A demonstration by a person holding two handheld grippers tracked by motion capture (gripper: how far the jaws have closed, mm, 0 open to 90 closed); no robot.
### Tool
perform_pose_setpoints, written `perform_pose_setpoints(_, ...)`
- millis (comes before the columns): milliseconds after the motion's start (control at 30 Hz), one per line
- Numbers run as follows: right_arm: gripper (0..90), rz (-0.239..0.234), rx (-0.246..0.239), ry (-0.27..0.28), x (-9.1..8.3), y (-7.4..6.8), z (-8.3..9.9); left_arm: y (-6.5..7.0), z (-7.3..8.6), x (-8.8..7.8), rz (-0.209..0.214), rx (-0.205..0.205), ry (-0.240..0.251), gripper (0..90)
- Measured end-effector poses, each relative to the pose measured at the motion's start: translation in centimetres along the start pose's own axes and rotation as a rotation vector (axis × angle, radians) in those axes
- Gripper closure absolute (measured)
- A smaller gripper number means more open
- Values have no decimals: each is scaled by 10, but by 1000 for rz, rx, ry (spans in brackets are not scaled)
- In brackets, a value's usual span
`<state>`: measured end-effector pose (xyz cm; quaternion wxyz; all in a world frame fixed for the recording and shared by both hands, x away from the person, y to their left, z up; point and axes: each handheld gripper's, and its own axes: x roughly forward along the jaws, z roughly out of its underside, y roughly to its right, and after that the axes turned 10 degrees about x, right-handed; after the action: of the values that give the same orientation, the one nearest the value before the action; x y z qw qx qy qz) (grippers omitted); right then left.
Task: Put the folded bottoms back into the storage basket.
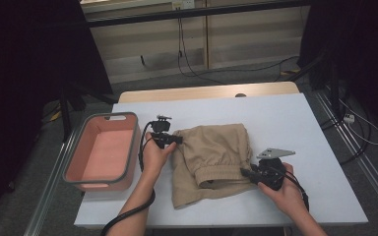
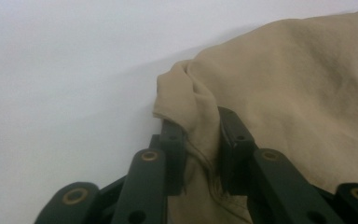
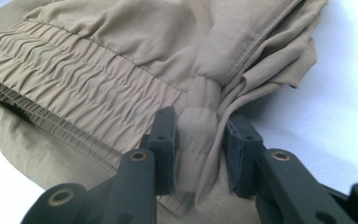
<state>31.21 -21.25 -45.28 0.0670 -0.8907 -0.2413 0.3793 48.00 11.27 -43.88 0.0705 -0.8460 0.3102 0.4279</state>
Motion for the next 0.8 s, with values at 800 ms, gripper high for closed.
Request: perform_pose_setpoints(800,720,-53,-31,33,-6,-26,-13,6,-51,-58,-55,0,-96,861)
